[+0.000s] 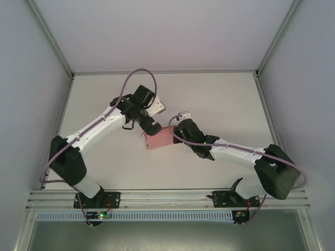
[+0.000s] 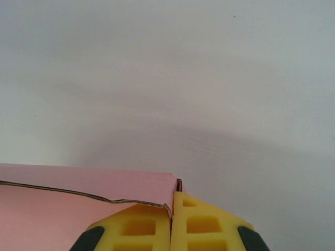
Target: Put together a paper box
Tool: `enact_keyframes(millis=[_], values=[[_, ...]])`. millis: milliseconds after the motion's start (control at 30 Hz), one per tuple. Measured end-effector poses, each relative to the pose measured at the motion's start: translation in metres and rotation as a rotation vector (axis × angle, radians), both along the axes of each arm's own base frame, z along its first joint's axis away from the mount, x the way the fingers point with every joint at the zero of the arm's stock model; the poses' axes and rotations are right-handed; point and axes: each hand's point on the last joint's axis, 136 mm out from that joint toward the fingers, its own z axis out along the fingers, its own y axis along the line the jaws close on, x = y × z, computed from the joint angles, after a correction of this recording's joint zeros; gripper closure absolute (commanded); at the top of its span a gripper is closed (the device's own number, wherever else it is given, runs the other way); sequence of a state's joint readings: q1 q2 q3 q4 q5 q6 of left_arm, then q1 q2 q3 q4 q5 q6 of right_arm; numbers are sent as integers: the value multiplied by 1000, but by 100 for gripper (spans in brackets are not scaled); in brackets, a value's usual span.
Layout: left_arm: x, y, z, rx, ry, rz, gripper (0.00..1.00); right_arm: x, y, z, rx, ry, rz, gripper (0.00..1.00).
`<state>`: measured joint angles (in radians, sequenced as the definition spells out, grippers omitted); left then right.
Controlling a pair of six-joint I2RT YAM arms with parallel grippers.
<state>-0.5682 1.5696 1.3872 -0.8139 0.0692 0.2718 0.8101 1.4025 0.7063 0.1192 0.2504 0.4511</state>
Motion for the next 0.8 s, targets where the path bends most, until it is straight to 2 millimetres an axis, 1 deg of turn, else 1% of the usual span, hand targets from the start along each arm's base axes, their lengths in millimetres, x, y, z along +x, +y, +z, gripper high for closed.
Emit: enact_keyframes(millis=[133,167,267,300,333,400,500,567,633,667,733,767,800], values=[[-17,22,-8,9,21,149,31,-1,0,0,-11,12,-10,100],[-22,25,-11,12,28,175,31,-1,-1,0,-14,16,-15,100],[-34,26,-17,8,53,217,39,1,-1,0,-25,24,-22,100],[-37,26,-19,5,60,225,43,1,-1,0,-28,26,-22,100],[-39,25,-21,3,68,232,50,1,0,0,-30,28,-22,100],[-40,24,-23,-2,81,252,66,0,0,0,-36,29,-24,100],[-40,24,-27,1,97,280,79,-2,1,1,-47,27,-26,100],[-40,24,-30,1,109,295,83,-3,1,0,-54,25,-30,100],[-40,23,-30,-5,115,310,83,-4,0,0,-62,22,-37,100],[-40,23,-30,-9,118,317,85,-4,0,0,-64,22,-41,100],[-41,22,-30,-22,129,337,97,-6,0,0,-71,22,-47,100],[-41,22,-30,-28,133,352,100,-7,1,1,-77,19,-50,100],[-42,22,-31,-33,138,367,100,-8,1,0,-86,17,-55,100]])
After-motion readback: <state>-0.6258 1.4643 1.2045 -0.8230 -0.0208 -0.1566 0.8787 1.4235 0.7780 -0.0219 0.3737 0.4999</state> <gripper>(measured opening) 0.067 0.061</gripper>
